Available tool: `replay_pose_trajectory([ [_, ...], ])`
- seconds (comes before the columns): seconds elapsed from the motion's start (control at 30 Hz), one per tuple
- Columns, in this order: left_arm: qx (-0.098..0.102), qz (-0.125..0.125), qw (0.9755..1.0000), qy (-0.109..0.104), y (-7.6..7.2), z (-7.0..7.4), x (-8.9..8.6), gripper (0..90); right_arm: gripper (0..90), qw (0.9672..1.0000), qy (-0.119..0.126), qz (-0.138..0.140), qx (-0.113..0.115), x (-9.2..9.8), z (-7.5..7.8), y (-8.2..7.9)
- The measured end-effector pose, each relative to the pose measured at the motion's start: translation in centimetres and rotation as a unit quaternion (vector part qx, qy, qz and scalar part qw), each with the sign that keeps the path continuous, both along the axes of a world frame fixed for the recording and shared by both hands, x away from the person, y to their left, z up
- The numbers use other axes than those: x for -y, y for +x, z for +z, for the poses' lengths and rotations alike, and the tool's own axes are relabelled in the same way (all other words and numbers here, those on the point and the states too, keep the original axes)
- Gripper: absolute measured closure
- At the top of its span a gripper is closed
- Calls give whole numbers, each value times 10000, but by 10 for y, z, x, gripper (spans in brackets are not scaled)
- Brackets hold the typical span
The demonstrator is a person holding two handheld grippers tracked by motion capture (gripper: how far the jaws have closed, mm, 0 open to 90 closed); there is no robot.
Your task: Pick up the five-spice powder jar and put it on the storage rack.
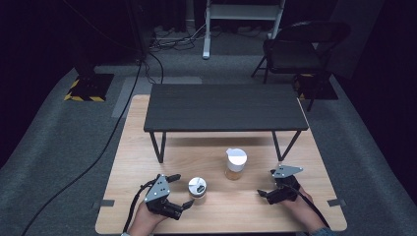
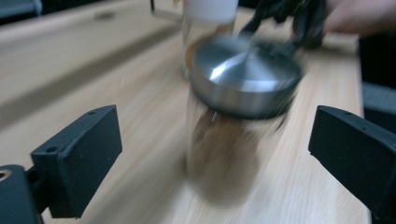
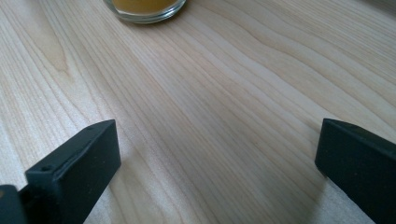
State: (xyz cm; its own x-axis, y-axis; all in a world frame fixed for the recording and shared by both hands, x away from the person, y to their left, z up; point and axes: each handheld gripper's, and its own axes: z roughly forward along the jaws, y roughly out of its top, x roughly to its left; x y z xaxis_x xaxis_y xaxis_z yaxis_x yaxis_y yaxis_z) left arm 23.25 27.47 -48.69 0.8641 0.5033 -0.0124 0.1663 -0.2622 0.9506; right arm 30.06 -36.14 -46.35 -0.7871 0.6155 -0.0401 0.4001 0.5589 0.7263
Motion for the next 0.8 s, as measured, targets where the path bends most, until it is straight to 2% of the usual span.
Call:
replay_pose_trajectory([
  [0.07, 64, -69, 9996, -254, 0, -4, -3, 15, 0, 10000, 1, 1, -2, 0, 0, 0],
  [0.17, 106, -77, 9990, -421, -1, -7, -5, 7, 0, 10000, 2, 1, -3, 0, 0, 0],
  [0.43, 84, -87, 9995, -302, 2, -6, 2, 3, 0, 10000, -1, -6, 0, 0, 0, 0],
  [0.6, 71, -135, 9992, -373, 7, -7, 7, 3, 0, 10000, 1, -11, 2, -1, 0, 0],
  [0.8, 103, -340, 9987, -371, 18, -5, 19, 10, 0, 10000, 6, -58, 3, -2, 0, -1],
])
